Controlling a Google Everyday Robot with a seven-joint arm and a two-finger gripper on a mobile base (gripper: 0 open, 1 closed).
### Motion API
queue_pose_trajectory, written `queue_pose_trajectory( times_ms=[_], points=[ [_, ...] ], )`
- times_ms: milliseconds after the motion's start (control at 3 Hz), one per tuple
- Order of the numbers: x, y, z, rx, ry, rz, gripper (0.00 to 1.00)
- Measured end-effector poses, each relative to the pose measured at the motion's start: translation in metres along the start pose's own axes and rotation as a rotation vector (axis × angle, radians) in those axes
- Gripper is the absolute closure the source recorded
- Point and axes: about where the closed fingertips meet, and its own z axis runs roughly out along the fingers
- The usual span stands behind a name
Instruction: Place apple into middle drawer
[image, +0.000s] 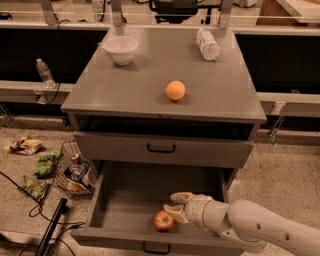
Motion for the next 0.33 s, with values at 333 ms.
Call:
queue_pose_trajectory(
  times_ms=[333],
  points=[
    [-0.0732,0.0023,-0.0611,0.093,-0.077,-0.075,0.84]
  ],
)
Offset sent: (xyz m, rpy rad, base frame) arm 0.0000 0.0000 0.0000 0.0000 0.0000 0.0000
